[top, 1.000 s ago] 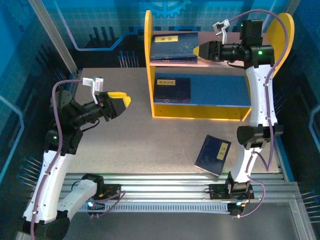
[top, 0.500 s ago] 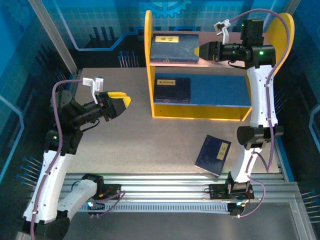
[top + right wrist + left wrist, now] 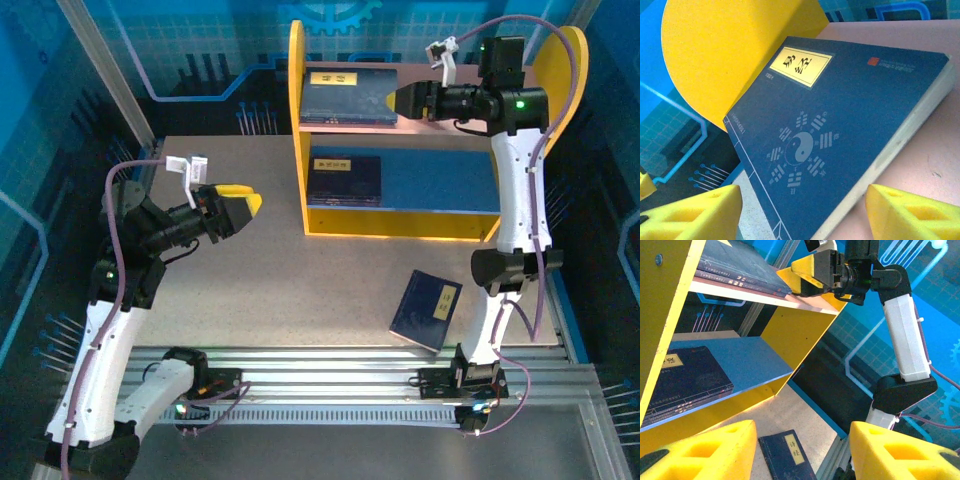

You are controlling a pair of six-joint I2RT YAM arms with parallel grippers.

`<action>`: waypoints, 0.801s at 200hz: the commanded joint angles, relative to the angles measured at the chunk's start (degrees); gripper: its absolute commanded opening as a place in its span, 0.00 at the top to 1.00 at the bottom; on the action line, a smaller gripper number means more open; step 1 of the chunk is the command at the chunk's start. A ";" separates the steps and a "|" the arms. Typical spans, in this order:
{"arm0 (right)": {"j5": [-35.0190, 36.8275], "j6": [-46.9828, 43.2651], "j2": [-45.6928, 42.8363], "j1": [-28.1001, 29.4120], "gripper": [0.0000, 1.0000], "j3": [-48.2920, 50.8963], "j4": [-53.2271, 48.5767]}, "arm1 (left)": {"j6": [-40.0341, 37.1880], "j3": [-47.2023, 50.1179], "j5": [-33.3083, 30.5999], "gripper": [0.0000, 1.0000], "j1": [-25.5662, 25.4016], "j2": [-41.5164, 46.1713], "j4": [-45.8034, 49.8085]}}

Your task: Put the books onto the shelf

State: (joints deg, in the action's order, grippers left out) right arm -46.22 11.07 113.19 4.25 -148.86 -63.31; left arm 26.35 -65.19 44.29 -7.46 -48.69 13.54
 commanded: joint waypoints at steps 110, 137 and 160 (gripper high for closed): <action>0.60 1.84 4.18 1.80 0.31 -1.00 -2.61 | -2.44 -1.52 -1.00 0.47 -0.09 0.63 1.46; -0.08 2.14 4.50 2.04 0.31 -1.08 -2.17 | -2.43 -1.52 -1.01 0.47 -0.05 0.77 1.54; -0.51 2.37 4.76 2.41 0.31 -1.17 -1.82 | -2.49 -1.61 -1.03 0.47 -0.09 0.76 1.74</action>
State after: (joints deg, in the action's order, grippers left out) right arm -46.11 11.79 114.78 5.23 -150.12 -61.12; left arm 25.28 -65.19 43.88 -7.46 -48.69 14.76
